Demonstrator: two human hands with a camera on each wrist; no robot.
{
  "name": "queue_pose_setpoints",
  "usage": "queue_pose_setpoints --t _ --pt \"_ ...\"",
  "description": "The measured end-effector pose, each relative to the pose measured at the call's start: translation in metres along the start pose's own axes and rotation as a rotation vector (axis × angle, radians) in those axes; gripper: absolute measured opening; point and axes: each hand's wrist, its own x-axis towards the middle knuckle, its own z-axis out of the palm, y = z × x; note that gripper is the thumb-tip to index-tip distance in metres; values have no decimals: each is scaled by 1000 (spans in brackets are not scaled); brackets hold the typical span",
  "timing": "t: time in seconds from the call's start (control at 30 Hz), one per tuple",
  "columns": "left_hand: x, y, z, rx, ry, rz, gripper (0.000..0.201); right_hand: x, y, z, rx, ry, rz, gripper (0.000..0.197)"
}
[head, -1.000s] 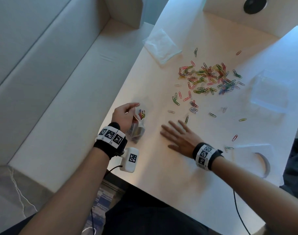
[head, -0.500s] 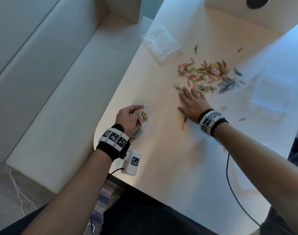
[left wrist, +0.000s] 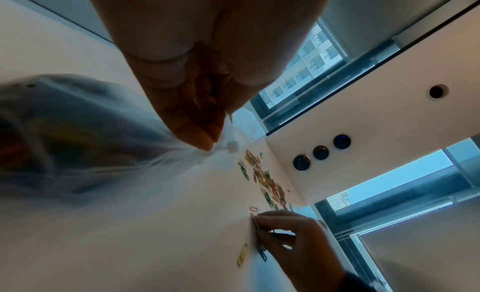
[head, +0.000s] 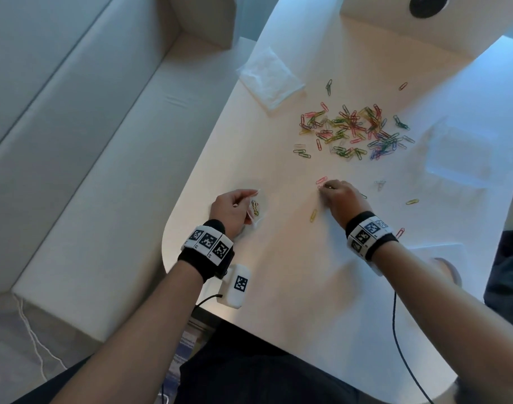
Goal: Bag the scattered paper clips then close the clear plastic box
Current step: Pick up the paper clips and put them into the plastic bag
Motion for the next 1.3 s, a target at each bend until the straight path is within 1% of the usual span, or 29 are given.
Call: queue_pose_setpoints --t 0.07,0.1,0.13,0.2,0.23,0.27,0.3,0.33,0.37,0.4,0.47,0.53,0.6,0.63,0.7,0.73,0.77,0.87,0.93,0.97,1.0,1.03,1.07,1.1,1.13,1.2,1.23,1.27,1.3 --pt "-2 2 5 19 -8 5 25 5 6 -6 124 71 93 10" --pt "-3 4 8 28 -14 9 25 6 8 -9 212 122 188 8" --pt "-2 5 10 39 -18 18 25 7 12 -13 312 167 329 8" --pt "0 11 15 69 -26 54 25 8 22 -17 558 201 678 15" --pt "1 15 17 87 -30 70 25 7 25 -19 728 205 822 18" --pt "3 18 20 101 -33 79 25 7 26 -23 938 223 913 20" --pt "5 21 23 104 -36 84 26 6 23 -28 1181 258 958 20" --pt "7 25 26 103 -40 84 26 6 18 -35 1422 282 968 20" --pt "8 29 30 104 -45 82 27 7 10 -43 1614 278 946 22" --pt "9 32 34 111 -48 83 28 8 2 -52 1743 245 902 23" --pt "12 38 45 121 -51 104 27 12 -18 -71 1856 107 761 28" --pt "14 45 57 140 -65 141 25 17 -33 -83 1794 -75 654 32" --pt "16 52 67 176 -73 179 26 25 -41 -88 1561 -183 613 28" --pt "17 55 72 183 -75 192 26 29 -43 -88 1386 -190 594 23" --pt "19 60 79 181 -73 208 26 38 -42 -87 954 -140 536 14" --pt "20 62 81 188 -75 213 26 42 -42 -85 777 -116 492 14" --pt "21 63 84 203 -72 219 26 44 -42 -84 665 -109 455 16" --pt "24 64 87 237 -53 222 27 46 -45 -81 553 -98 413 25" --pt "26 64 87 216 -52 204 27 43 -44 -81 519 -58 387 22" --pt "27 64 87 205 -59 199 26 42 -43 -83 487 -85 355 21" --pt "26 64 88 204 -72 199 26 40 -43 -85 437 -159 306 24" --pt "26 64 89 215 -83 204 26 38 -44 -87 387 -248 248 31" --pt "26 64 89 228 -88 209 27 36 -44 -89 359 -300 199 37" --pt "26 64 90 230 -89 211 27 34 -44 -90 364 -297 168 40" --pt "26 64 92 228 -88 209 27 31 -42 -91 416 -244 167 39" --pt "27 62 93 236 -80 213 27 22 -32 -93 585 -40 268 31" --pt "27 61 92 247 -77 211 27 15 -22 -91 641 86 352 29" --pt "27 61 91 253 -79 207 28 8 -9 -87 638 202 461 27" --pt "27 60 89 248 -85 198 28 -1 8 -80 573 279 591 27"
